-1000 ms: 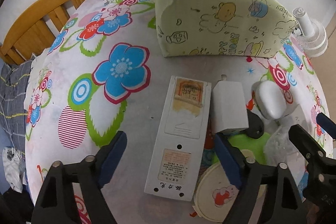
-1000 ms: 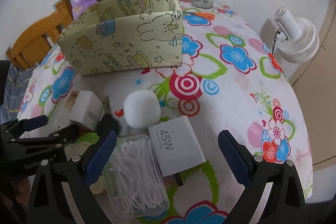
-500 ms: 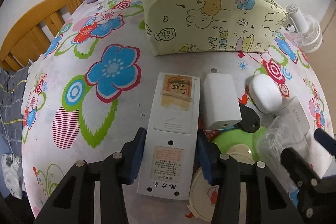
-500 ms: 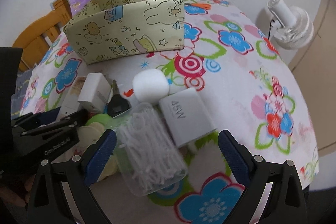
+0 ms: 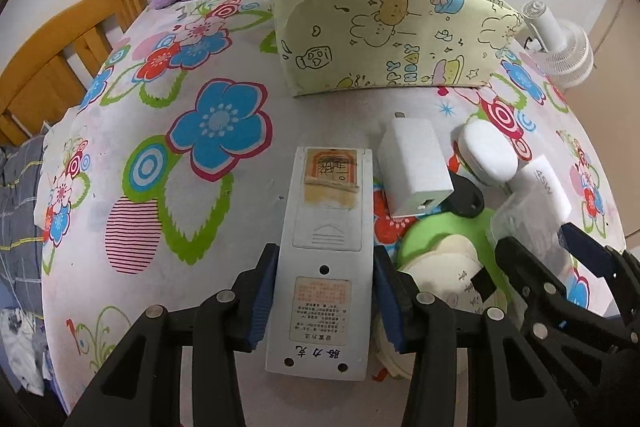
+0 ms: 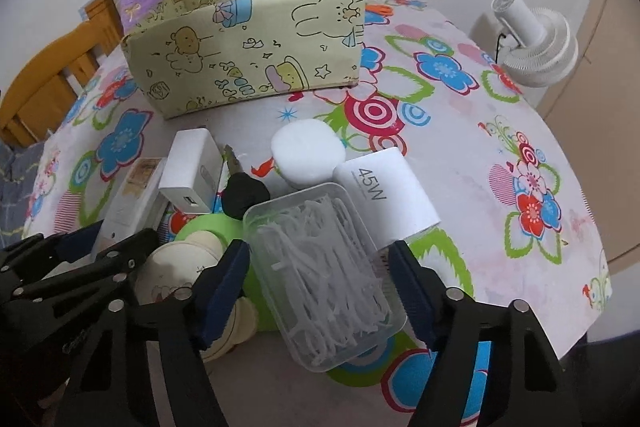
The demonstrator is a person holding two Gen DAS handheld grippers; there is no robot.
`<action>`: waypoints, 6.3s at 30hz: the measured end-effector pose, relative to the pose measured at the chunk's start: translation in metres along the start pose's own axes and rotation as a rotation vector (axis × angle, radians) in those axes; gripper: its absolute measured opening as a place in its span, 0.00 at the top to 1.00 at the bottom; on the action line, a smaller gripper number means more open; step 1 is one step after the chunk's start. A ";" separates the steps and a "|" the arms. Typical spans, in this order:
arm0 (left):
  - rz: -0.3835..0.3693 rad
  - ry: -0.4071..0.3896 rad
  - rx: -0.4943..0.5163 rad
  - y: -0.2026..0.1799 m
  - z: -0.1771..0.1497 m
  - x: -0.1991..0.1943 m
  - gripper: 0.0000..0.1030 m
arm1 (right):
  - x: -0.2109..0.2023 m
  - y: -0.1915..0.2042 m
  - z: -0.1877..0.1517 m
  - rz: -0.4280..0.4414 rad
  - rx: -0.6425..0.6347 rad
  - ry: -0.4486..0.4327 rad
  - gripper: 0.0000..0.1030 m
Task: Organize rigid objects
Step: 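Carry the white remote and clear floss-pick box toward the cream fabric storage box, then lower both items into the fabric box and open both tools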
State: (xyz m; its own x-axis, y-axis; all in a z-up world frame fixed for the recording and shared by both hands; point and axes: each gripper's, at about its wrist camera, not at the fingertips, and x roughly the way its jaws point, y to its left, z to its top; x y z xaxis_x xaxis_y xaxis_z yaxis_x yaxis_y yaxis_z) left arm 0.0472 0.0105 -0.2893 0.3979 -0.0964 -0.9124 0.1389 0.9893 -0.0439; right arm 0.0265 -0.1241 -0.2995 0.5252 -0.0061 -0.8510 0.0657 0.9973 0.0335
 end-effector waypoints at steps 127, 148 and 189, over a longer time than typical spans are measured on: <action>0.134 -0.157 -0.104 -0.036 0.191 -0.026 0.55 | 0.005 0.003 0.232 0.106 -0.139 -0.117 0.39; 0.196 -0.084 -0.164 -0.017 0.209 0.028 0.55 | 0.072 0.014 0.245 0.097 -0.112 -0.039 0.39; 0.197 -0.196 -0.104 -0.040 0.174 -0.064 0.18 | -0.015 0.006 0.218 0.120 -0.076 -0.087 0.11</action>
State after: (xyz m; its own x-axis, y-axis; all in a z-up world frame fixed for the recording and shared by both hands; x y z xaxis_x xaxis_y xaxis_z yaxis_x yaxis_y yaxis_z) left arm 0.1737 -0.0419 -0.1589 0.5772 0.0890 -0.8117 -0.0481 0.9960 0.0750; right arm 0.2038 -0.1343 -0.1726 0.5968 0.1103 -0.7947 -0.0647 0.9939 0.0893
